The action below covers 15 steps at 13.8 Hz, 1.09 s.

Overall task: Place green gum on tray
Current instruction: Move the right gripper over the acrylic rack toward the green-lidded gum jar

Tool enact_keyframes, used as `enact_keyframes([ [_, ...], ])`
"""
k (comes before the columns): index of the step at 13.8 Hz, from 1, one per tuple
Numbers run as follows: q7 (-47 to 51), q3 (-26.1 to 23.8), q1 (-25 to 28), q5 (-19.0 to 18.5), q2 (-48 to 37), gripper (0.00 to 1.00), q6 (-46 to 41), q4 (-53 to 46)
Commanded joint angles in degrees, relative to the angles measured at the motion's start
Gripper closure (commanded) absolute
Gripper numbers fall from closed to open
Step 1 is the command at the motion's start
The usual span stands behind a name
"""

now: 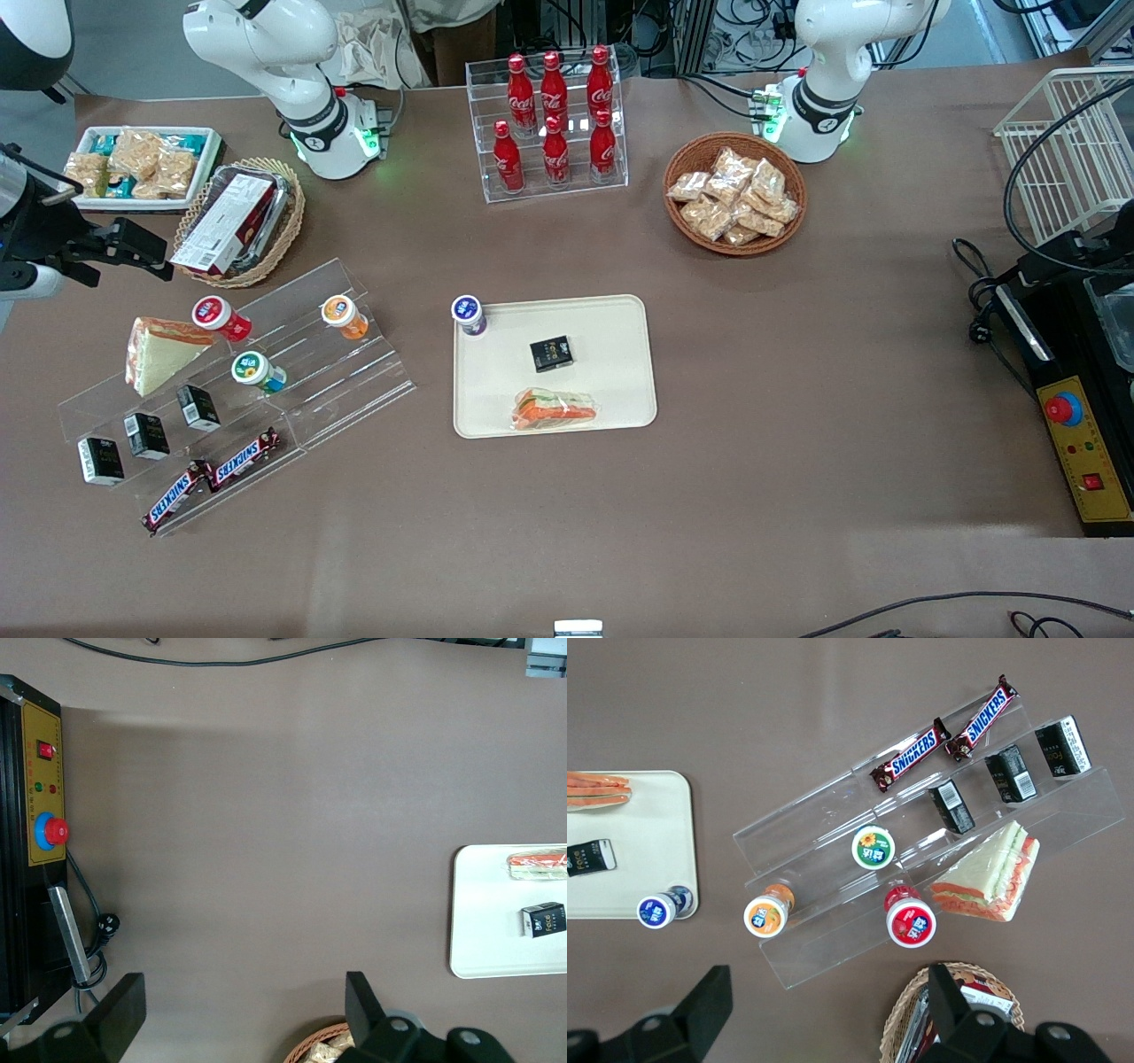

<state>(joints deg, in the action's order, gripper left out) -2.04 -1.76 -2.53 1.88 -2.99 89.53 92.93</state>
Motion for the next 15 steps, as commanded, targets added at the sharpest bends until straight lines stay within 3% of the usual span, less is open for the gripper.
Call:
enact_keyframes([
  [1,0.0,-0.4,-0.5,0.5,0.4,0.01,0.1,-0.5],
  [5,-1.0,-0.4,-0.7,0.4,1.0,0.01,0.6,-0.5],
  [11,-19.1,0.8,-1.3,0.7,3.9,0.01,3.8,0.3],
  [15,-20.7,0.8,-1.9,0.3,4.3,0.01,12.1,8.0],
])
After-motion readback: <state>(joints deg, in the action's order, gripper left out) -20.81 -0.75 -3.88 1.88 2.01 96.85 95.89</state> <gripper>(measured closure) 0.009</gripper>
